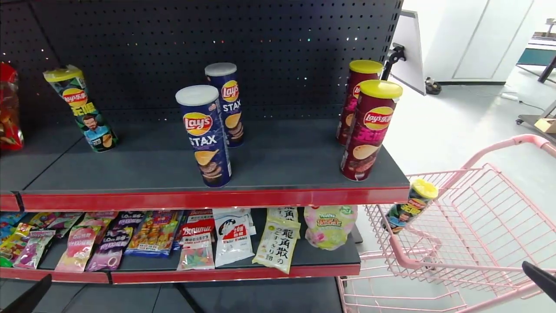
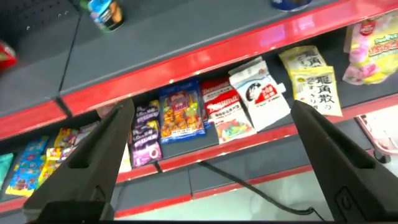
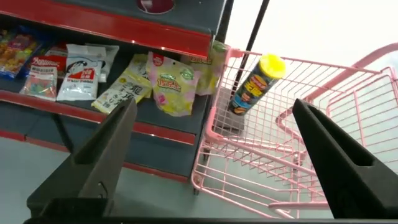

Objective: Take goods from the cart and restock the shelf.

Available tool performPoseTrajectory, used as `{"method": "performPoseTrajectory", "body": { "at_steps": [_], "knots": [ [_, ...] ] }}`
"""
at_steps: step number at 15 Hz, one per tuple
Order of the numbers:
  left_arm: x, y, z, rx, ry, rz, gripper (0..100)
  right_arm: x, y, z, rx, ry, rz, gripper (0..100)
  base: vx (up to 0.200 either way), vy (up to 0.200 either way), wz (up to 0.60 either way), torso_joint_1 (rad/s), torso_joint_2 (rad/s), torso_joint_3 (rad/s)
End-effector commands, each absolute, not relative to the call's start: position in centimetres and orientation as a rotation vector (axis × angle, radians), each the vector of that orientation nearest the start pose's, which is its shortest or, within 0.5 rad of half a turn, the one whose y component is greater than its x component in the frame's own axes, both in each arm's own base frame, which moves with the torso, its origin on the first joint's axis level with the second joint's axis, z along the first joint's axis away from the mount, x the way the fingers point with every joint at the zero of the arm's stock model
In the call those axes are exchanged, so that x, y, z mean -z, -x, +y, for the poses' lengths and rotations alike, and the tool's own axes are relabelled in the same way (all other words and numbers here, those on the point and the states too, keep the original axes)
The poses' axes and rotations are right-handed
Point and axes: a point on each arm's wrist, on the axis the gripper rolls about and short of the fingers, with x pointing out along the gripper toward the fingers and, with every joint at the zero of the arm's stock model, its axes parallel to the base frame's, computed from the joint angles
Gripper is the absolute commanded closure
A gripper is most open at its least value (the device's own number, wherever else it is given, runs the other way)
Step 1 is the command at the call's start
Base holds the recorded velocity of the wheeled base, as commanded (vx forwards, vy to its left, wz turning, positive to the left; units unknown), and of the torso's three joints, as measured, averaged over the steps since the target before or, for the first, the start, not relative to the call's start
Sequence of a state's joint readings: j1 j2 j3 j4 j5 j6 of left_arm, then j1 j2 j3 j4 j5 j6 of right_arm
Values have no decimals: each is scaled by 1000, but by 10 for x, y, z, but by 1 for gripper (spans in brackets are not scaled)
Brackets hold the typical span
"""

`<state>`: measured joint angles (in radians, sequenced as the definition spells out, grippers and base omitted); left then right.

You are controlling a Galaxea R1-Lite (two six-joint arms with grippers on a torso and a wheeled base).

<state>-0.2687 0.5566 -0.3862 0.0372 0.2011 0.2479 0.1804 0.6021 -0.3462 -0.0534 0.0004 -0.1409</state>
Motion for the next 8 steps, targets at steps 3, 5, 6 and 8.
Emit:
{"method": "performPoseTrajectory", "body": {
  "at_steps": [3, 5, 6, 8],
  "knots": [
    [-183, -30, -4, 92, -316, 187, 0, -176, -41, 8, -197, 159, 200, 0, 0, 0, -600, -1, 5, 2],
    [-184, -29, -3, 92, -319, 181, 0, -176, -41, 8, -195, 160, 200, 0, 0, 0, -600, 0, -2, -2],
    [-183, -29, -3, 92, -330, 179, 0, -176, -41, 7, -195, 159, 198, 0, 0, 0, -600, -2, 7, 12],
    [-184, -27, -3, 93, -336, 168, 0, -176, -41, 7, -193, 158, 197, 0, 0, 0, -600, 5, 2, 0]
  ]
}}
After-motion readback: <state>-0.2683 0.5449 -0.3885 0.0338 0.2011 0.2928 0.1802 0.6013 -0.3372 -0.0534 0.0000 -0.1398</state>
